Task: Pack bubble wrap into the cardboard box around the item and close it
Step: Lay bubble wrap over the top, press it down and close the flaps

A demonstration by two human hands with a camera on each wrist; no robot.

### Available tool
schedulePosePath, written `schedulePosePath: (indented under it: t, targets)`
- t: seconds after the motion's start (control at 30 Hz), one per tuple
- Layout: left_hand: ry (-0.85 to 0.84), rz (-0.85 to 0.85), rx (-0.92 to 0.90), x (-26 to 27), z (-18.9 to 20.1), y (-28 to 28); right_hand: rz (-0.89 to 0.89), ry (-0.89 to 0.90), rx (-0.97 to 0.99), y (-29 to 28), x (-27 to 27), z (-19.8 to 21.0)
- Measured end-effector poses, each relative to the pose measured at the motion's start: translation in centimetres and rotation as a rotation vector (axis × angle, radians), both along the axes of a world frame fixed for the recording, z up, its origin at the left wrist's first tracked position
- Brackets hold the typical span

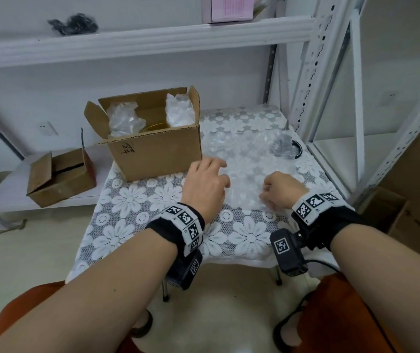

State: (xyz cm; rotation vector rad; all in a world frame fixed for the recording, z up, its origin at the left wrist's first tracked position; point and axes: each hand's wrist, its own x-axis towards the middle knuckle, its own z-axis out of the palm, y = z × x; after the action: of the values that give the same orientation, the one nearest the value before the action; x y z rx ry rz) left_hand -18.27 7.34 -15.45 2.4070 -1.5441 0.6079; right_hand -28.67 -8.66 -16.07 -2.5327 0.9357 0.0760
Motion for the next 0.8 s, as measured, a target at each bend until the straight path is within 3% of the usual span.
schedulePosePath:
  t: [0.17,0.27,0.37,0.6,0.7,0.8]
  targets:
    - [-0.019,0.03,0.138,0.4,0.6,0.0,-0.001,-0.031,-0.046,0.1,-0.2,-0.1]
    - [0.191,-0.056,0.234,0.3,-0.1,-0.4,0.083,-0.059,-0.295,0.7,-0.3,0.4]
    - [0.421,-0.019,0.341,0.2,-1.0,-0.4,0.246,-0.074,-0.526,1.6,-0.1,1.0]
    - [0.43,0.013,0.4,0.5,-1.0,-0.7,0.419,0.026,-0.232,3.2,0.0,0.5]
    - [0.447,0.042,0.36,0.6,-1.3,-0.8,0.422,0.07,-0.259,2.8,-0.2,0.1]
    - [0.477,0.066,0.294,0.8,-1.5,-0.6,0.4,-0.01,-0.282,2.5,-0.4,-0.4]
